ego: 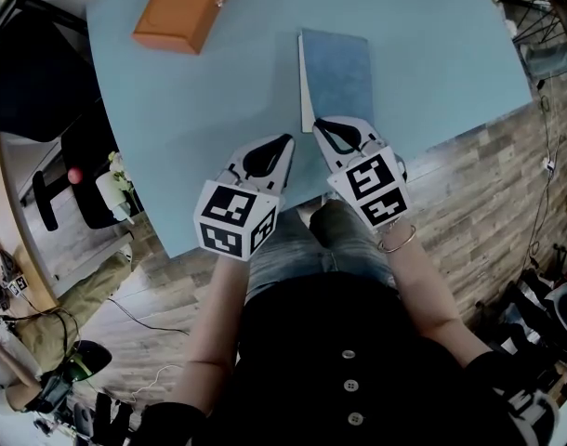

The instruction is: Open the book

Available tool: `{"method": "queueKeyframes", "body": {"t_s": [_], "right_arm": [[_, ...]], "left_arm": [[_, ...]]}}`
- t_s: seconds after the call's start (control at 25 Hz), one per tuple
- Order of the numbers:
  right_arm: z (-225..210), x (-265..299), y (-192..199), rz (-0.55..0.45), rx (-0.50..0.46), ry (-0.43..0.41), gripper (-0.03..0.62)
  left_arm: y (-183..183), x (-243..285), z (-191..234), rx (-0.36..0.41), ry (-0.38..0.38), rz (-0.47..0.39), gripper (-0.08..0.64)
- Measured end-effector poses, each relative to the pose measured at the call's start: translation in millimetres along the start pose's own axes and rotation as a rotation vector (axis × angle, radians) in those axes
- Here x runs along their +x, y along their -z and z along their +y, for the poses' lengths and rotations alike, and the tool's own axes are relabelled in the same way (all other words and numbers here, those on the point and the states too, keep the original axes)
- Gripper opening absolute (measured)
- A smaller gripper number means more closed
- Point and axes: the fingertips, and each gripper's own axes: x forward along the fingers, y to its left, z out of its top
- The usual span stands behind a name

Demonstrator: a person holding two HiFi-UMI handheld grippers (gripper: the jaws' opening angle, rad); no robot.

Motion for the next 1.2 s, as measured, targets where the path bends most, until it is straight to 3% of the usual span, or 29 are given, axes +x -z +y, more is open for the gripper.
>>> {"method": "queueKeyframes", "body": {"t_s": [0.44,0.92,1.2], "right_arm": [[-20,-39,-11,-0.082,0.043,0.004,0.011],[-45,-71,-15,-0.165,0.217,-0.077,0.011],[-60,-90,-8,-0.186,0.254,-0.093,0.011]], "left_arm": [[-17,14,-23,0.028,-0.002,-0.029,0.012],[-43,40,-42,0.082,0.019,-0.043,0.012],[-50,57,-58,0.102,0.034,-0.034,0.012]]}}
